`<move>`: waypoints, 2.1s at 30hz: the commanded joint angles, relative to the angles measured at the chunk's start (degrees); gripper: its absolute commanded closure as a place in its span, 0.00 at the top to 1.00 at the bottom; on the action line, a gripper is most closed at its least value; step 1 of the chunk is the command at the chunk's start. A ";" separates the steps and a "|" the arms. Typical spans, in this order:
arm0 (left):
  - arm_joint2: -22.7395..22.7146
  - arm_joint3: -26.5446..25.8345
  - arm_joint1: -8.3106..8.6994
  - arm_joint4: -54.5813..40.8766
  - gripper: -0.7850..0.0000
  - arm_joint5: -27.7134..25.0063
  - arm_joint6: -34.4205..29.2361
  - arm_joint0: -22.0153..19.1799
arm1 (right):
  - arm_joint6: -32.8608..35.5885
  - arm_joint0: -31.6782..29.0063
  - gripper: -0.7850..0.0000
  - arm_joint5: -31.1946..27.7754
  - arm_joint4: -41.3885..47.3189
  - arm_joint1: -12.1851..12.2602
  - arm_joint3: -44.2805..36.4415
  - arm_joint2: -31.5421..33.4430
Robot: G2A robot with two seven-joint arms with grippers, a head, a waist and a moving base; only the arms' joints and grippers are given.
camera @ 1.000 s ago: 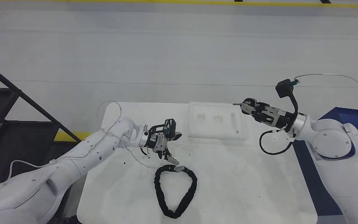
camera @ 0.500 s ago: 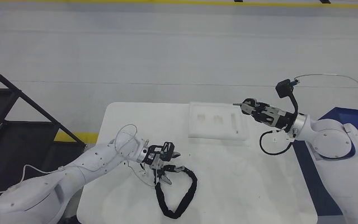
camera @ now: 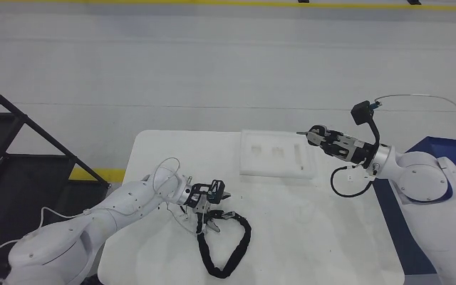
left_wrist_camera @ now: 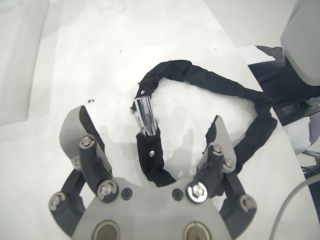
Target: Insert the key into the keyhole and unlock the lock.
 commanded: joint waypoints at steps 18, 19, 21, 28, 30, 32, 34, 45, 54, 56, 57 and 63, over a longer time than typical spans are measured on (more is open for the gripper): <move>-5.92 -6.26 5.62 3.01 1.00 16.39 5.06 8.70 | 0.00 0.00 0.00 0.00 0.00 0.00 0.00 0.00; -6.22 -6.91 5.91 3.34 1.00 17.12 4.44 9.22 | 0.00 0.00 0.00 0.00 0.00 0.00 0.00 0.00; -6.98 -7.96 6.34 3.16 1.00 18.40 2.98 10.16 | 0.00 0.00 0.00 0.00 0.00 0.00 0.00 0.00; -9.06 -11.73 6.91 1.53 1.00 19.56 -4.02 12.57 | 0.00 0.00 0.00 0.00 0.00 0.00 0.00 0.00; -9.51 -12.46 6.83 1.19 1.00 19.67 -6.17 12.97 | 0.00 0.00 0.00 0.00 0.00 0.00 0.00 0.00; -9.92 -12.99 6.73 0.84 1.00 19.78 -7.56 13.40 | 0.00 0.00 0.00 0.00 0.00 0.00 0.00 0.00; -10.35 -12.95 6.65 0.58 1.00 19.57 -8.41 13.67 | 0.00 0.00 0.00 0.00 0.00 0.00 0.00 0.00; -11.51 -10.83 5.28 0.56 0.65 17.26 -9.29 14.14 | 0.00 0.00 0.00 0.00 0.00 0.00 0.00 0.00; -11.85 -7.68 3.24 -0.82 0.47 15.23 -9.84 13.92 | 0.00 0.00 0.00 0.00 0.00 0.00 0.00 0.00; -11.95 -6.92 2.77 -1.13 0.38 14.86 -9.86 13.79 | 0.00 0.00 0.00 0.00 0.00 0.00 0.00 0.00; -12.03 -6.58 2.57 -1.28 0.29 14.61 -9.74 13.72 | 0.00 0.00 0.00 0.00 0.00 0.00 0.00 0.00; -13.14 -5.68 2.07 -1.48 0.00 12.98 -7.35 13.26 | 0.00 0.00 0.00 0.00 0.00 0.00 0.00 0.00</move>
